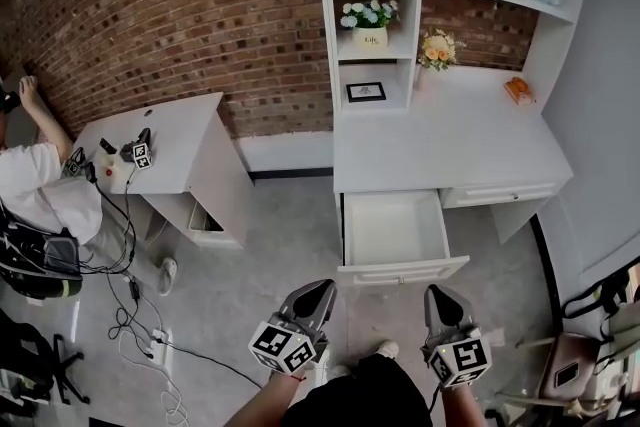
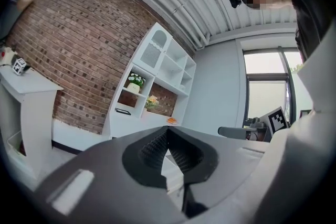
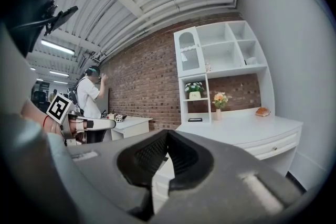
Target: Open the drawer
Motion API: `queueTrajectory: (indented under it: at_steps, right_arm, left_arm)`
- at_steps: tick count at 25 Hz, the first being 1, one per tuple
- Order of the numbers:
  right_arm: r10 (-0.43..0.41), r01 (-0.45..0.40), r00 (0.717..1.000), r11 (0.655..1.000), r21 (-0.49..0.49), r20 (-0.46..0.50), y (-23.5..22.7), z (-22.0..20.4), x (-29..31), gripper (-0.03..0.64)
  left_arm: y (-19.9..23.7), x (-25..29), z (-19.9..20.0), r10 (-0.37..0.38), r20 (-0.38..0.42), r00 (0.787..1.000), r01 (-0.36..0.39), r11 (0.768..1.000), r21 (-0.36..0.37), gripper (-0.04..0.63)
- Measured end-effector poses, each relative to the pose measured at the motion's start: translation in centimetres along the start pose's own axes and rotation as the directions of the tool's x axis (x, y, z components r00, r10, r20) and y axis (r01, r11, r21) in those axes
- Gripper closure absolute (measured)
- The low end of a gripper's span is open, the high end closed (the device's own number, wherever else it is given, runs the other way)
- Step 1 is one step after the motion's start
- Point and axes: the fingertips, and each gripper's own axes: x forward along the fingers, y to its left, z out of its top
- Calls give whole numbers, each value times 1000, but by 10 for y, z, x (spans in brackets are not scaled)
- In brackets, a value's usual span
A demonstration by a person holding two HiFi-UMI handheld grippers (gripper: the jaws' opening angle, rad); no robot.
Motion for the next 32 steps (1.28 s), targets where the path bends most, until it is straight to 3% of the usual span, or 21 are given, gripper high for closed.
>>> queueTrajectory:
  at_steps: [5,12,32]
  right_arm:
    - [29,-29,999,1000,-3,19,11,10,-5,615]
    - [37,-37,999,999,-6,35,16,15,-11,615]
    - [13,-14,1000,1000,19,28,32,8,-14,615]
  left_arm:
    - [-5,-2,12,-10,10,1000,9,1000,23,593]
    - [-23,-4,16,-79,-2,997,79,996,36,593]
    - [-19,-17,19,-76,-20,997,77,994,72,594]
